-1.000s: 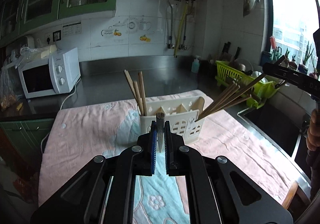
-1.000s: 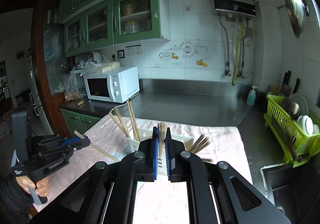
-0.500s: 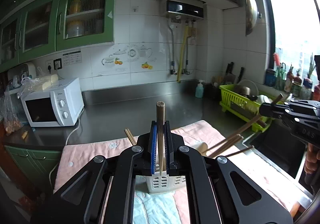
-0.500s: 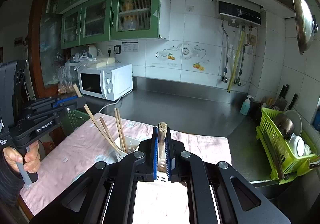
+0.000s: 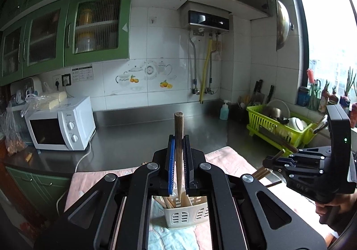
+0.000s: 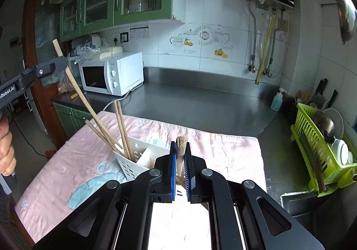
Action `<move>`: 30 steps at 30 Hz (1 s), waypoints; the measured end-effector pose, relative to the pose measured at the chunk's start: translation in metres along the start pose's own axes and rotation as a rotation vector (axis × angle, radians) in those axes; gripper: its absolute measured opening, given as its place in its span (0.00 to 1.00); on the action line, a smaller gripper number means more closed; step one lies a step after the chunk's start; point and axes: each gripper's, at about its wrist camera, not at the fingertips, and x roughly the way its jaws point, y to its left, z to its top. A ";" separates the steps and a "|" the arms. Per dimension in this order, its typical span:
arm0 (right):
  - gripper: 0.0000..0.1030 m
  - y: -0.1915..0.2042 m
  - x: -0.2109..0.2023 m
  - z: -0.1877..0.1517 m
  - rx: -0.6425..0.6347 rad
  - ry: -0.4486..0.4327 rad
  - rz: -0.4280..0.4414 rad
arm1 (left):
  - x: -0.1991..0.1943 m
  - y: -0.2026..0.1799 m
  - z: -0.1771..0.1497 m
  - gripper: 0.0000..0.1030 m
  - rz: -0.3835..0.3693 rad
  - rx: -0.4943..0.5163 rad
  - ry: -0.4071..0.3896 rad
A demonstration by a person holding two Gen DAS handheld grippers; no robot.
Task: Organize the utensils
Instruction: 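Lift both chopsticks upright and carry them over the white holder, then open both tools to drop the chopsticks into the holder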
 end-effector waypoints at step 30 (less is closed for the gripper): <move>0.53 0.022 -0.048 -0.049 0.027 -0.131 -0.039 | -0.029 0.005 -0.062 0.86 0.045 -0.009 0.035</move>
